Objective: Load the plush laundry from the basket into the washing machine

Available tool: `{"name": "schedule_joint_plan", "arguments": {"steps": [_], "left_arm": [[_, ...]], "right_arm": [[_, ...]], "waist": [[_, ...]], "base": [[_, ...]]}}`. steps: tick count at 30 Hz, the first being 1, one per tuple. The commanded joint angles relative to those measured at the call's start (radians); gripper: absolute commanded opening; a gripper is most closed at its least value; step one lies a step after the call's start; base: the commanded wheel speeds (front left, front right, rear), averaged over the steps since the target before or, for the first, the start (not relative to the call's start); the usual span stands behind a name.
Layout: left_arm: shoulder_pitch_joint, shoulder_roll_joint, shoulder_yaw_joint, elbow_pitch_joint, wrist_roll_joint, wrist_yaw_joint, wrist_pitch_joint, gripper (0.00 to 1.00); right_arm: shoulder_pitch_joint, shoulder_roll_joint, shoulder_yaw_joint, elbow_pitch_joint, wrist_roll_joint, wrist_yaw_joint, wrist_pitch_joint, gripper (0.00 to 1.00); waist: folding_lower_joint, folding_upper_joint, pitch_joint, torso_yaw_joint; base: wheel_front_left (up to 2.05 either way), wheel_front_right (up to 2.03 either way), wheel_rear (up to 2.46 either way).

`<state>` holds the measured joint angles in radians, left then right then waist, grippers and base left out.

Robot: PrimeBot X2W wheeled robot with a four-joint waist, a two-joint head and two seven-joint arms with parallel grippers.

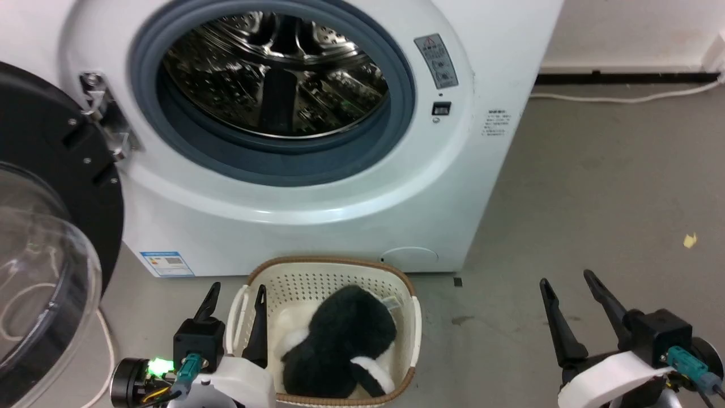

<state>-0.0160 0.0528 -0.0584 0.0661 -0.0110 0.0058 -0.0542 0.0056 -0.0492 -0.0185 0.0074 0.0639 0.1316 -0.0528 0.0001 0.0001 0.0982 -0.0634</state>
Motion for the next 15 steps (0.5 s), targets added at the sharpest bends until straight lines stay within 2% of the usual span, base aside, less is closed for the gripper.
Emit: {"name": "schedule_joint_plan", "arguments": {"steps": [1, 6, 7, 15], "left_arm": [[-0.020, 0.006, -0.007, 0.016, 0.000, -0.001, -0.010, 1.00], [-0.048, 0.013, -0.018, 0.061, 0.002, -0.003, -0.021, 1.00], [-0.070, 0.022, -0.036, 0.098, 0.010, -0.016, -0.026, 1.00], [-0.139, 0.034, -0.071, 0.208, 0.018, -0.032, -0.028, 1.00]], "right_arm": [[-0.025, 0.000, -0.002, -0.004, 0.012, 0.000, -0.012, 1.00], [-0.035, 0.000, 0.000, -0.008, 0.032, 0.000, -0.022, 1.00], [-0.041, 0.000, 0.001, -0.010, 0.044, 0.000, -0.028, 1.00], [-0.062, 0.000, 0.005, -0.012, 0.076, 0.000, -0.045, 1.00]], "waist": [[-0.0001, -0.0001, 0.016, -0.013], [-0.0001, -0.0001, 0.055, -0.033], [-0.0001, -0.0001, 0.080, -0.044], [-0.0001, -0.0001, 0.139, -0.073]], "base": [[0.00, 0.00, 0.00], [0.00, 0.00, 0.00], [0.00, 0.00, 0.00], [0.00, 0.00, 0.00]]}}
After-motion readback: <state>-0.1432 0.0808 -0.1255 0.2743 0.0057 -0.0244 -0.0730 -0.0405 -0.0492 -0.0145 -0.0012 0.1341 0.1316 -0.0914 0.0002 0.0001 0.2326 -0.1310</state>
